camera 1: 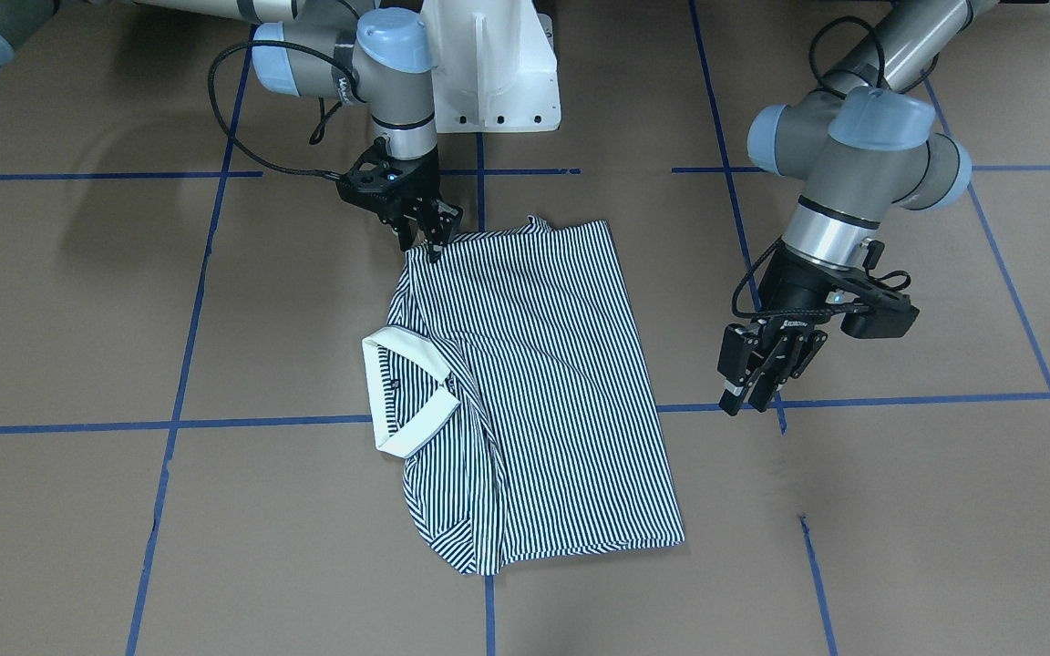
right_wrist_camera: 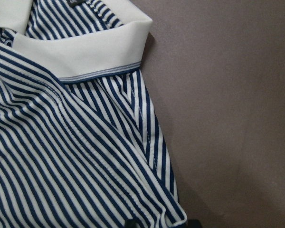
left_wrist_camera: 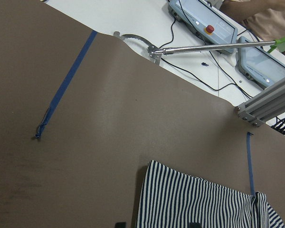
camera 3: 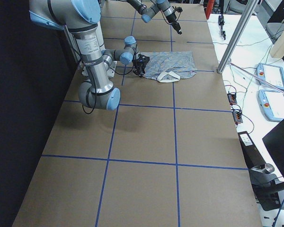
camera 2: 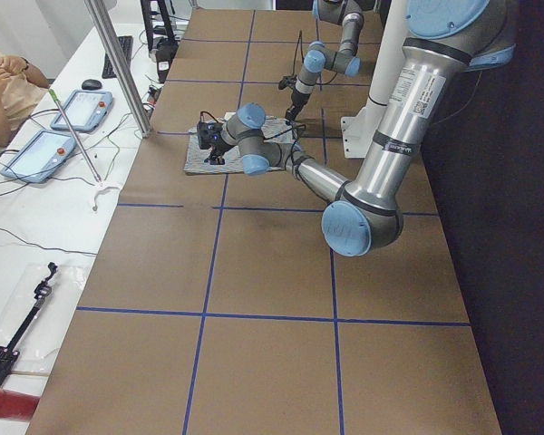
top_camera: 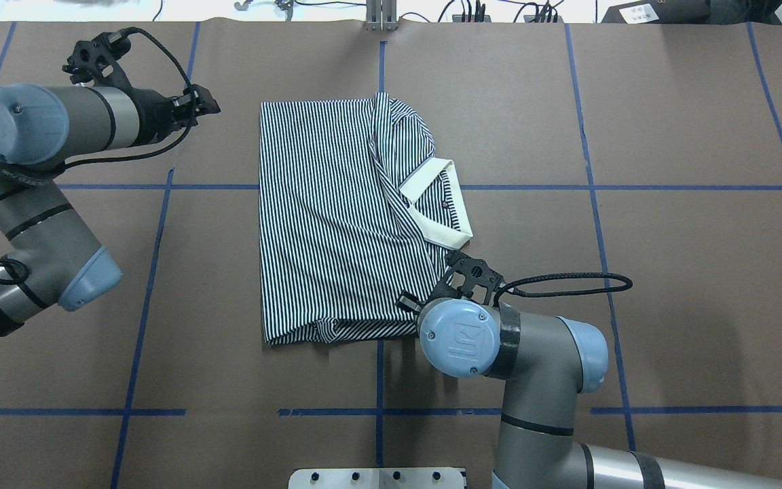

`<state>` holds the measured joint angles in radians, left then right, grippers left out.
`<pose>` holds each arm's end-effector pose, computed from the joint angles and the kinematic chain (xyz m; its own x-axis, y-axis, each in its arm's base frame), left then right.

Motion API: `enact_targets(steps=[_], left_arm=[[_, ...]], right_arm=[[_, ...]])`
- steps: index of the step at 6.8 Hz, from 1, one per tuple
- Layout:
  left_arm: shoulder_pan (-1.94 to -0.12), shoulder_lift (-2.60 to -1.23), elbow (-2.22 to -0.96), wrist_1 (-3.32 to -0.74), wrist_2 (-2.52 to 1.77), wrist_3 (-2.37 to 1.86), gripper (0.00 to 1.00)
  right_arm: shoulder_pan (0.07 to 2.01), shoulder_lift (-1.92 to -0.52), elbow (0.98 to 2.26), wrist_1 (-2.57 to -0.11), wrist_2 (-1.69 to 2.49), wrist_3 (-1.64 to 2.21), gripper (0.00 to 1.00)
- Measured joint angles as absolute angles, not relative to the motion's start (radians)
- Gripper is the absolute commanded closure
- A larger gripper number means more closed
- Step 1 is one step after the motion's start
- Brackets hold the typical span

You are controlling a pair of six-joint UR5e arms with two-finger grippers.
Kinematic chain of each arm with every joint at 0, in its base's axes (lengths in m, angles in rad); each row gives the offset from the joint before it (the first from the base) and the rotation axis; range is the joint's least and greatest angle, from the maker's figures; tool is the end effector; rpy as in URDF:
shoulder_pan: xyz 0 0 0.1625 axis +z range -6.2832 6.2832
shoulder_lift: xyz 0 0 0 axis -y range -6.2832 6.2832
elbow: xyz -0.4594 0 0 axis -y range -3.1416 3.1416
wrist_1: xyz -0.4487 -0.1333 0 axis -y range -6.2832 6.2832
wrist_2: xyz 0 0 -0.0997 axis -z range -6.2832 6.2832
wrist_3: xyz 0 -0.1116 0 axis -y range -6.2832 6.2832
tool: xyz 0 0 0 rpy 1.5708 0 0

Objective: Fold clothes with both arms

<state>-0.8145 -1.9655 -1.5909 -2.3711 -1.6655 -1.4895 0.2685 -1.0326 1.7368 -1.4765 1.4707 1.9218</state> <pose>0.4090 -0.6124 0.3510 0.2920 -0.1917 -0.9370 0.6417 0.7657 0.0433 -0.6622 -0.3320 0.2725 0.5173 0.4972 0.6966 -0.5440 0.8194 -0.1808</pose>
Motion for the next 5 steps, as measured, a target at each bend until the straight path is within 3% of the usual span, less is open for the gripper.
enact_targets(steps=[3, 5], left_arm=[[-0.815, -1.971, -1.591, -2.355, -1.664, -1.490, 0.46], [-0.792, -1.968, -1.703, -2.296, -1.674, -1.569, 0.46]], right_arm=[[0.270, -1.029, 1.739, -1.477, 1.475, 1.908, 1.00], [0.281, -1.042, 1.794, -1.480, 1.483, 1.882, 1.00]])
